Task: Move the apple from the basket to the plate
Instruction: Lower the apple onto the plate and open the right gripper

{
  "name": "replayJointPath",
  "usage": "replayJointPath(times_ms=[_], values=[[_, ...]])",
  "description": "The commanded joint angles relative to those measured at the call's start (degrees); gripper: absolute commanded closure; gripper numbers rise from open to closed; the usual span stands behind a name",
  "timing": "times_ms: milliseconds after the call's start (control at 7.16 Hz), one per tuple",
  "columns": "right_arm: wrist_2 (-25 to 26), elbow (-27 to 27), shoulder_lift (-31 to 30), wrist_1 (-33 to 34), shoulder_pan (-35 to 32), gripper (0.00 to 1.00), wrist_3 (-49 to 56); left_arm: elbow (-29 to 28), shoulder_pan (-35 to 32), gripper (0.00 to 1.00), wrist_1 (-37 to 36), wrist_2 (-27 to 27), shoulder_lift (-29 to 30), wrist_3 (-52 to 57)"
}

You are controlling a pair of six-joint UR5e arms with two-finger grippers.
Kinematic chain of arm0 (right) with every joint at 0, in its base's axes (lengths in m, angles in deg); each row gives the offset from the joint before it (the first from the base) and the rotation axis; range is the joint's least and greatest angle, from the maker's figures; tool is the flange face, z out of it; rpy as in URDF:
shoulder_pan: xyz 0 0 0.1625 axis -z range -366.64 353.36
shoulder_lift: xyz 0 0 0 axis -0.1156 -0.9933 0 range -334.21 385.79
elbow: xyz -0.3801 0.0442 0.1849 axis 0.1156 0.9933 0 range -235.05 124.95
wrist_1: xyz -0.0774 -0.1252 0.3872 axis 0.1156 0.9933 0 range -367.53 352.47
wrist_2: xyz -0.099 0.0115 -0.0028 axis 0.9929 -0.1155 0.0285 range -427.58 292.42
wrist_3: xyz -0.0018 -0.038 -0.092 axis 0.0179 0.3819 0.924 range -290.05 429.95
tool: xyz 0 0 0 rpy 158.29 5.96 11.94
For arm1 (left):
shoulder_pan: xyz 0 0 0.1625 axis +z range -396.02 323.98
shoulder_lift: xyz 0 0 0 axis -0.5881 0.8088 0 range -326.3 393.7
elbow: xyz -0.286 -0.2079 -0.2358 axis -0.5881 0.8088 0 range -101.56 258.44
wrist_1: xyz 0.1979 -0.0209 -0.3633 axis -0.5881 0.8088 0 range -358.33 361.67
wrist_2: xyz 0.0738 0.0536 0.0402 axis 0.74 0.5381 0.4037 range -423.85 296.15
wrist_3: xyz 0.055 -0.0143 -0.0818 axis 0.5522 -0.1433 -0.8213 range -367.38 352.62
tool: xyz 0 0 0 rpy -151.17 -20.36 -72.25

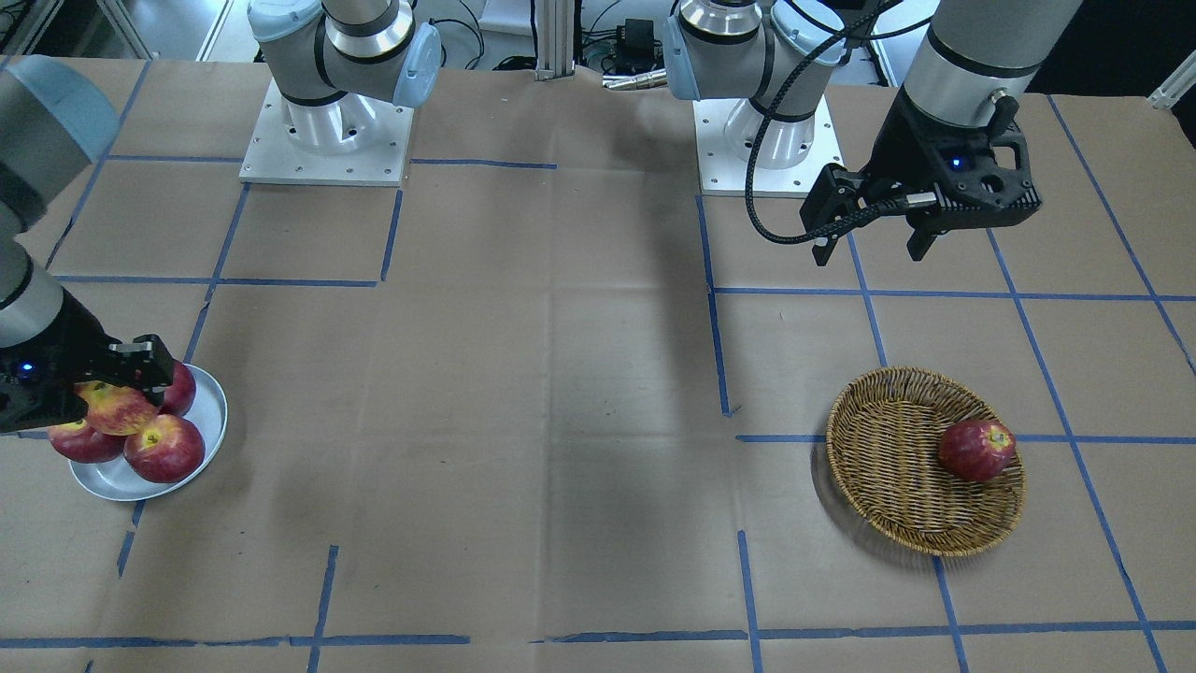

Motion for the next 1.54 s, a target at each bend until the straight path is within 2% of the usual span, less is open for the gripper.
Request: replayJointPath(times_ms=[0, 140, 419, 1118, 1257, 1397], values=[[-2.01, -5.87, -0.27, 4.41, 5.12, 0.54, 6.34, 0.5, -0.62, 0.01, 0.06, 0.04, 0.14, -0.27], [-2.01, -8.25, -0.01, 8.61, 5.21, 0.54, 6.61, 0.59, -0.62, 0.01, 0.06, 0.04, 0.14, -0.27], [-1.84, -8.98, 0.34, 11.36, 5.56, 0.54, 6.52, 0.59, -0.62, 0.01, 0.06, -0.14, 0.23, -0.36], [-2.19, -8.81, 1.4, 13.66, 5.65, 0.53, 6.17, 0.41, -1.5, 0.01, -0.02, -0.14, 0.31, -0.36], [-2.19, -8.8, 1.83, 13.84, 5.57, 0.51, 6.17, 0.41, -1.59, 0.01, -0.02, -0.14, 0.4, -0.36], [-2.19, -8.63, 2.54, 13.84, 5.65, 0.04, 6.34, 0.41, -1.5, 0.01, -0.02, -0.14, 0.4, -0.36]])
